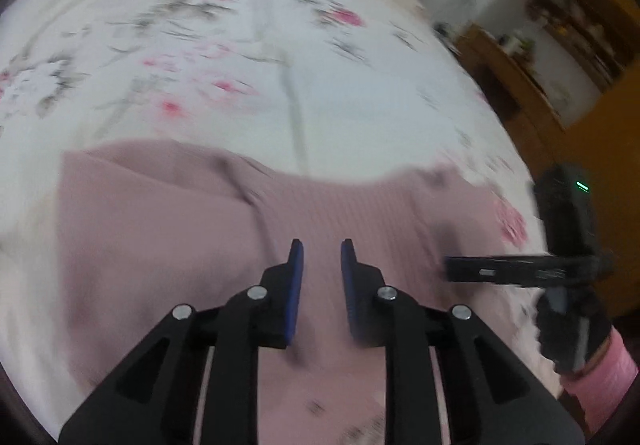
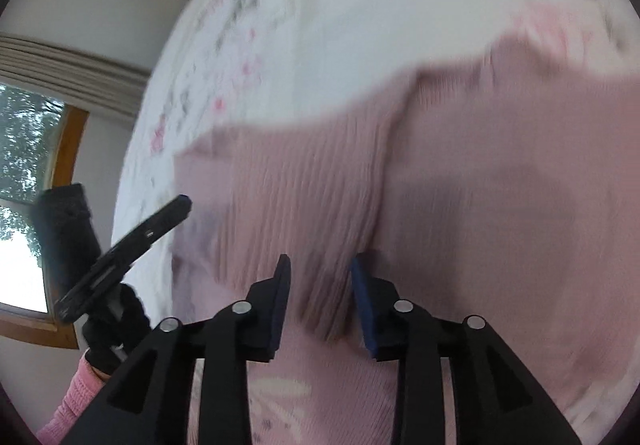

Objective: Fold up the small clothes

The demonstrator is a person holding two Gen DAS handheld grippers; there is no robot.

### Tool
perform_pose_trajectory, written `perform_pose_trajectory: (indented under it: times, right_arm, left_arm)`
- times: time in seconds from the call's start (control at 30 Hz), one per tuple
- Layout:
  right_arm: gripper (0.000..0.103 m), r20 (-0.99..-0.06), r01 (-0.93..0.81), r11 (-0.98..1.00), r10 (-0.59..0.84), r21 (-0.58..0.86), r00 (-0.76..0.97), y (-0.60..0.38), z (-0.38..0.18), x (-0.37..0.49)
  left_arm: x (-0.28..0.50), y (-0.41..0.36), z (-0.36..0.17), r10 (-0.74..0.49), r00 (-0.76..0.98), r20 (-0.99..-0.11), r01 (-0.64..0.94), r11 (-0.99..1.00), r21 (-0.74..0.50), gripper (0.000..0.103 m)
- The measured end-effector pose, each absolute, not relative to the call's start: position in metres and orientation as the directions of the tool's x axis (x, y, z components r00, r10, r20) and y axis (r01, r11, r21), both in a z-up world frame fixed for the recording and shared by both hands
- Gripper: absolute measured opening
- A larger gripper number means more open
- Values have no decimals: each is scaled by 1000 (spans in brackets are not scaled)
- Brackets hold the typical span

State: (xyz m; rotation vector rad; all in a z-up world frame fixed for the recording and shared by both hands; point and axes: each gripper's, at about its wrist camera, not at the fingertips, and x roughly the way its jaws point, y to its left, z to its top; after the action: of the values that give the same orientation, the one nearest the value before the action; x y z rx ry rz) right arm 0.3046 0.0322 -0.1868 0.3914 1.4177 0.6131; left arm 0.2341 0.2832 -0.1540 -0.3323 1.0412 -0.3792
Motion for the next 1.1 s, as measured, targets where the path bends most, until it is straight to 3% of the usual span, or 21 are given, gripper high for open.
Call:
perform_pose_trajectory:
  times: [0.07, 0.13, 0.2, 0.3, 0.53, 0.63, 0.67, 0.73, 0.83, 0.93, 1.0, 1.1]
  right_arm:
    - [32, -798, -145, 791, 602, 595, 9, 35, -195, 296]
    - [18, -802, -131, 796, 597, 592, 2, 35, -200, 293]
    - [12, -800, -127, 794, 600, 594, 2, 30, -199, 291]
    - [11, -821, -139, 814, 571, 564, 11, 25, -199, 285]
    - [9, -829, -114, 824, 559, 555, 3, 22, -220, 282]
    - [15, -825, -118, 821, 564, 558, 22, 20, -210, 276]
    - [16, -825, -104, 822, 565, 560, 27, 17, -206, 271]
    - [21, -824, -101, 825, 563, 556, 65, 12, -188, 251]
    - [28, -821, -122, 832, 555, 542, 134, -5, -161, 201]
    - [30, -847, -131, 868, 496, 479, 191, -25, -142, 133]
    - [37, -861, -122, 889, 458, 442, 220, -39, -135, 91]
    - [37, -873, -95, 900, 436, 426, 218, -61, -131, 26]
  left_arm:
    - [228, 270, -164, -468, 403, -786, 162, 882, -442, 19]
    - [225, 263, -175, -444, 372, -815, 166, 896, -412, 19]
    - [228, 265, -190, -423, 340, -840, 146, 906, -397, 19]
    - [228, 276, -202, -437, 321, -840, 121, 899, -421, 12]
    - [225, 278, -207, -434, 326, -840, 107, 900, -423, 12]
    - [215, 278, -199, -402, 336, -852, 80, 913, -400, 13]
    - [208, 280, -193, -381, 345, -858, 67, 922, -382, 15]
    - [185, 284, -179, -346, 368, -863, 29, 932, -361, 40]
    - [136, 295, -160, -328, 402, -855, 3, 934, -356, 42]
    - [75, 309, -148, -259, 402, -878, -42, 953, -301, 52]
    - [37, 319, -145, -228, 387, -894, -63, 960, -272, 54]
    - [-23, 341, -138, -170, 366, -915, -104, 970, -222, 54]
